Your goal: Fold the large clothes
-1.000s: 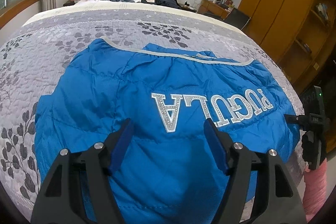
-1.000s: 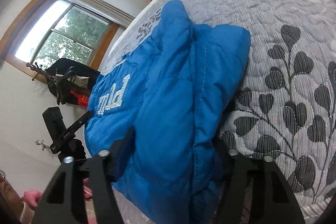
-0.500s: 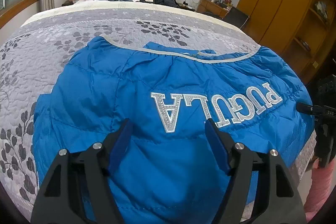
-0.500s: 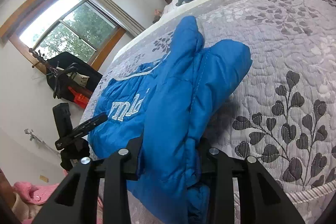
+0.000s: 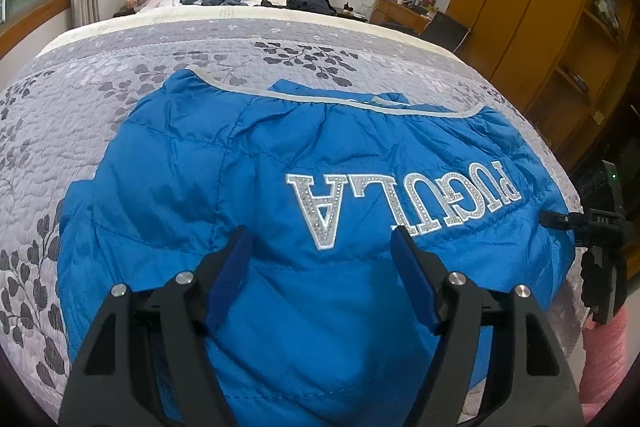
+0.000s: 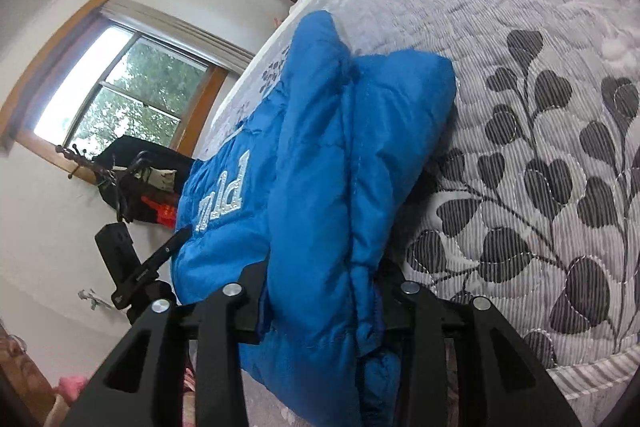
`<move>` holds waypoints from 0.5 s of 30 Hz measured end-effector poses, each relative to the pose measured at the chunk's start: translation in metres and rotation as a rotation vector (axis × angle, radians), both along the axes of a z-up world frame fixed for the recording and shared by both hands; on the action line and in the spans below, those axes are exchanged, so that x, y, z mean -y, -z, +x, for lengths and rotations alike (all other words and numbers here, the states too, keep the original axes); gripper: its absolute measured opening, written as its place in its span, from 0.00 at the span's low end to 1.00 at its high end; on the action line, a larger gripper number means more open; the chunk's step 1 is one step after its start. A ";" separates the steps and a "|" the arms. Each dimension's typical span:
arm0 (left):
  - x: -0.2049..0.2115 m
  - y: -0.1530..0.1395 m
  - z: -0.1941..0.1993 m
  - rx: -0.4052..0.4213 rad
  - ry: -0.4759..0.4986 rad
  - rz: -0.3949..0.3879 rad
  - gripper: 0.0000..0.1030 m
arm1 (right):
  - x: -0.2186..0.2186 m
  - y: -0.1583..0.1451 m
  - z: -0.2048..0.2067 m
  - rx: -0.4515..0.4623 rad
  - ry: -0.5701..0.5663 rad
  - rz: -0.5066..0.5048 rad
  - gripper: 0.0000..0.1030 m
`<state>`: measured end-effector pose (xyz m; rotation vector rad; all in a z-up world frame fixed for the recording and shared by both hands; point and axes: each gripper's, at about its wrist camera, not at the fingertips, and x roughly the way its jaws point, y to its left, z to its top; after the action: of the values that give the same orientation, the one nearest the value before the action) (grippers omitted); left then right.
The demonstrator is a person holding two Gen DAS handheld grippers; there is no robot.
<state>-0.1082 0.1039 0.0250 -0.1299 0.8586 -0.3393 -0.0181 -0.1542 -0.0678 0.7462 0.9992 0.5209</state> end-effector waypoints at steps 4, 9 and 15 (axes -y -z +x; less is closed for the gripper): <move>-0.002 0.001 0.000 0.006 0.003 -0.009 0.71 | -0.007 -0.013 0.000 -0.004 0.011 -0.044 0.35; -0.006 0.003 0.000 0.012 0.009 -0.020 0.71 | -0.023 -0.047 0.003 0.001 0.017 -0.135 0.32; -0.011 0.002 0.001 0.011 0.017 -0.043 0.71 | -0.065 -0.109 0.006 0.070 -0.018 -0.294 0.31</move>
<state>-0.1075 0.1151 0.0232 -0.1610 0.8426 -0.3747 -0.0116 -0.0894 0.0411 0.4545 0.9913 0.4017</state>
